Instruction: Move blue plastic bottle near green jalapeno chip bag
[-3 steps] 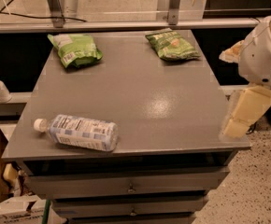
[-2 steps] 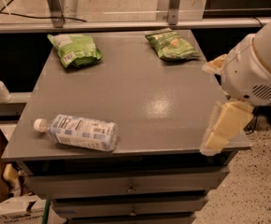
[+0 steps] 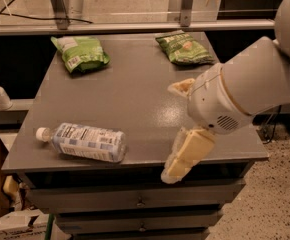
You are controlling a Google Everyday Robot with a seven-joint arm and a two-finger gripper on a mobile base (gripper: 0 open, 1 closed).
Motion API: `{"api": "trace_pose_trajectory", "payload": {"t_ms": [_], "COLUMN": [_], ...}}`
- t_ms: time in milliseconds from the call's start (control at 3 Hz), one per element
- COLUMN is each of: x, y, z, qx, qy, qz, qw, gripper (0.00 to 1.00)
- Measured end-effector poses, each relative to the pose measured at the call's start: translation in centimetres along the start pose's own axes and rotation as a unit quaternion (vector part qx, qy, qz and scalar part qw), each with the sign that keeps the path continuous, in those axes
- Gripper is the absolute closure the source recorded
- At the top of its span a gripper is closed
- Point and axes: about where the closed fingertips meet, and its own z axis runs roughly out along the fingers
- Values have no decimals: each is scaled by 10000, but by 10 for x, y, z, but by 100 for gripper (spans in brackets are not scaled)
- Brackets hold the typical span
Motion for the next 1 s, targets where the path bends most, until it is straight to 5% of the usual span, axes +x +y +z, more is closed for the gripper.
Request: {"api": "trace_pose_trajectory", "payload": {"t_ms": [1000], "x": [-8], "y": [2], "z": [7], "qx": [43], "qy": [-273], "qz": [36], "qw": [9996], "gripper": [0]}}
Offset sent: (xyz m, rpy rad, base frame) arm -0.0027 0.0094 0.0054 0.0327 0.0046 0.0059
